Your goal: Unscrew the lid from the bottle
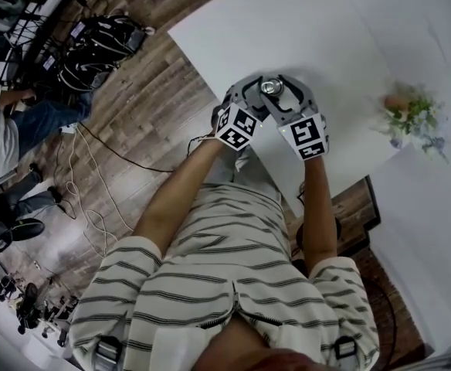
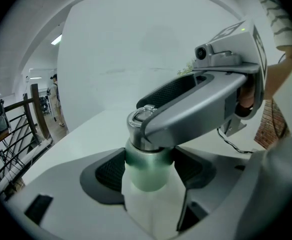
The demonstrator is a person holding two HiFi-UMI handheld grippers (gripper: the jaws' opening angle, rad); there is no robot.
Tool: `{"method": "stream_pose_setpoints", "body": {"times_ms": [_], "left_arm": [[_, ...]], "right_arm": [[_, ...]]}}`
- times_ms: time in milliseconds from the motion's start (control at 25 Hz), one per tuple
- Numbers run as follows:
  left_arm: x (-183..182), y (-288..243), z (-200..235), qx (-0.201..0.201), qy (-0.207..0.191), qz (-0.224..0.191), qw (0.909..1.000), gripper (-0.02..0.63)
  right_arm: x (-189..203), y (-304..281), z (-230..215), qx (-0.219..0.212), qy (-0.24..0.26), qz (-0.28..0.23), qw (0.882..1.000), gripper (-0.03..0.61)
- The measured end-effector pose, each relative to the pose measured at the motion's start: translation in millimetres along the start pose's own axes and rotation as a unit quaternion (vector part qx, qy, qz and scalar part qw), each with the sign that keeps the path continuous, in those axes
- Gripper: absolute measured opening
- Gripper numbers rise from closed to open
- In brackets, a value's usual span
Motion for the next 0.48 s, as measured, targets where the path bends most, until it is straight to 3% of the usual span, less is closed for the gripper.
{"method": "stream_pose_setpoints", "body": {"times_ms": [280,480], "left_arm": [[1,-2,-1,0.001,0.001,0.003,1.0000,0.308],[1,-3,0,0.003,-0.002,0.008,1.0000,0.308]], "right_arm": [[0,-4,-11,-0.080,0.049,0.003,0.996,0.249],[0,-9,-22,-0.155,0.092,-0.009,0.984,0.249]]}}
Point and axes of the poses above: the fingertips, and each gripper's own axes: y backward along the fingers, z to its left, x out of its underside, the point moved 10 cm from there along y, backward along the fingers, and after that the axes turned 12 degrees about x, right-handed, at the moved point
